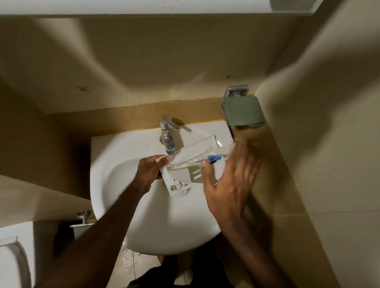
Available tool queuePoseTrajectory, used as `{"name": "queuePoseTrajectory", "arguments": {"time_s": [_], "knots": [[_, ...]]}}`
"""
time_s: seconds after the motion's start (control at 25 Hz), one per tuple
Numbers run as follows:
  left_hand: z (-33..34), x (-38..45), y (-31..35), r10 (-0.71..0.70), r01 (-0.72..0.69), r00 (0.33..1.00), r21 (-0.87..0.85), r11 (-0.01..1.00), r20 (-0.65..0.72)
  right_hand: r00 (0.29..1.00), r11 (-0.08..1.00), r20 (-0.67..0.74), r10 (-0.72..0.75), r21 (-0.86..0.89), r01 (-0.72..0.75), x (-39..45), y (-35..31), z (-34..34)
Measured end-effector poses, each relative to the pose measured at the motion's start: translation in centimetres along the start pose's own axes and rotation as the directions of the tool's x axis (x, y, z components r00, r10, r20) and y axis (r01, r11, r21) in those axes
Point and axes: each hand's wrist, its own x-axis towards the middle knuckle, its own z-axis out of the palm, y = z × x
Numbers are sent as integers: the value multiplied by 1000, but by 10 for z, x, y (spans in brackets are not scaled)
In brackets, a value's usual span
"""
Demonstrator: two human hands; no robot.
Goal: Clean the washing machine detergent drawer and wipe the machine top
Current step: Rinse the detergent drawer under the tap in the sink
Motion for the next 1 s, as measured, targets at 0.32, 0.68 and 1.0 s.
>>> {"name": "queuePoseTrajectory", "arguments": {"time_s": [0.32, 0.68, 1.0], "knots": [[6, 14, 14, -9, 6, 998, 53, 999, 56, 696, 647, 197, -691, -262, 716, 28, 49, 11], [2, 12, 6, -62, 45, 989, 123, 991, 132, 794, 752, 170, -583, -255, 607, 32, 34, 11], [20, 16, 9, 71, -59, 997, 255, 965, -37, 905, 862, 67, -420, -280, 422, 25, 32, 15]]}}
